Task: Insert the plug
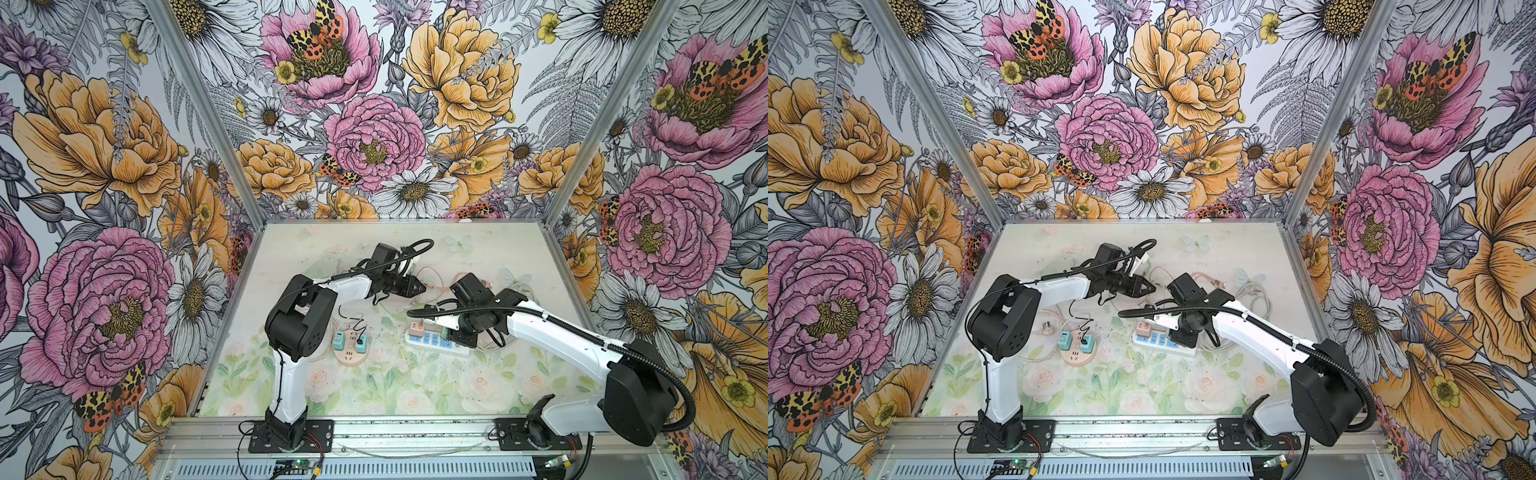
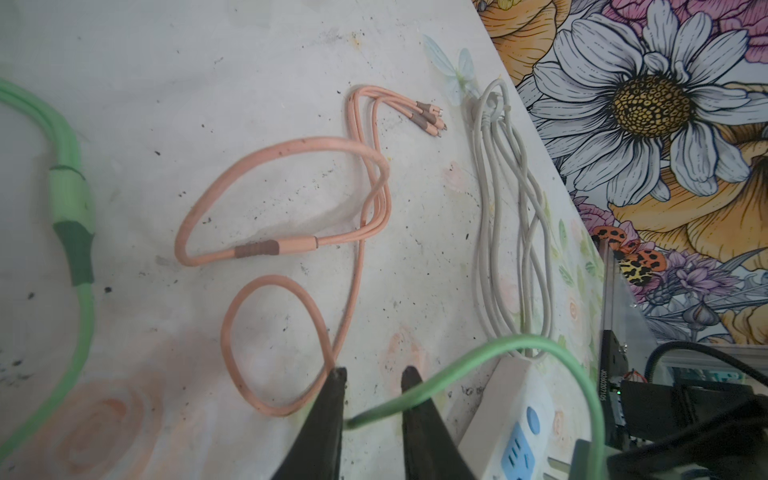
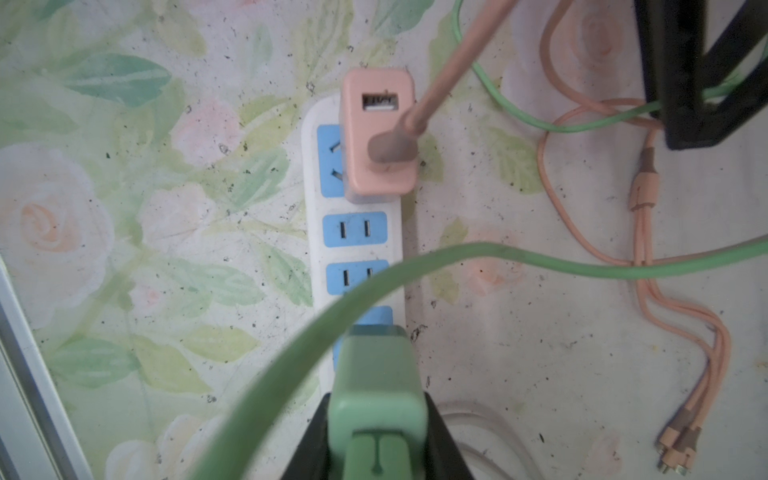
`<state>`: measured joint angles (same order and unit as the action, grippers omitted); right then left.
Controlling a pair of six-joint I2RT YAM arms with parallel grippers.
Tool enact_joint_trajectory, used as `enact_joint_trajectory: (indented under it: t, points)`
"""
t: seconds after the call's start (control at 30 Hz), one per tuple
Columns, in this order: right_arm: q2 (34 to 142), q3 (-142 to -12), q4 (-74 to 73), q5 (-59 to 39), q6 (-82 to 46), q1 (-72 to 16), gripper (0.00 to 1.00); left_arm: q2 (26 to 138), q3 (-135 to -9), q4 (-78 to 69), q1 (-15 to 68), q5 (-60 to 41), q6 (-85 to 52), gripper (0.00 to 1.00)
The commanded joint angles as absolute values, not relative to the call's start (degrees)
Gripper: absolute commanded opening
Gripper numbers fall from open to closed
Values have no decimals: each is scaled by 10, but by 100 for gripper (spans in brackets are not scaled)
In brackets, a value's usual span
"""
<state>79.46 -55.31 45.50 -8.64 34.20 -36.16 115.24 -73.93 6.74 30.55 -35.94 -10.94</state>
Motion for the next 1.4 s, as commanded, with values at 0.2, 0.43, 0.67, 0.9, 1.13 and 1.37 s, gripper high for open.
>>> enact_joint_trajectory:
  t: [0.2,0.43,0.67,0.9,1.13,1.37]
  points:
    - [789,-553,436,-97,352,-349,0,1092,-750,223,300,-348,-54,31]
    - [800,-552,436,-93,352,-347,0,1030,-720,242,301,-287,-69,31]
    - [791,-549,437,-78,349,-346,0,1002,-711,243,303,-305,-73,31]
    - [786,-543,437,-73,345,-346,0,1095,-787,282,309,-426,-66,33]
    - [782,-540,431,-59,349,-344,0,1169,-896,398,332,-413,-5,34]
    - [772,-530,410,-28,348,-343,0,1215,-983,508,342,-403,33,40]
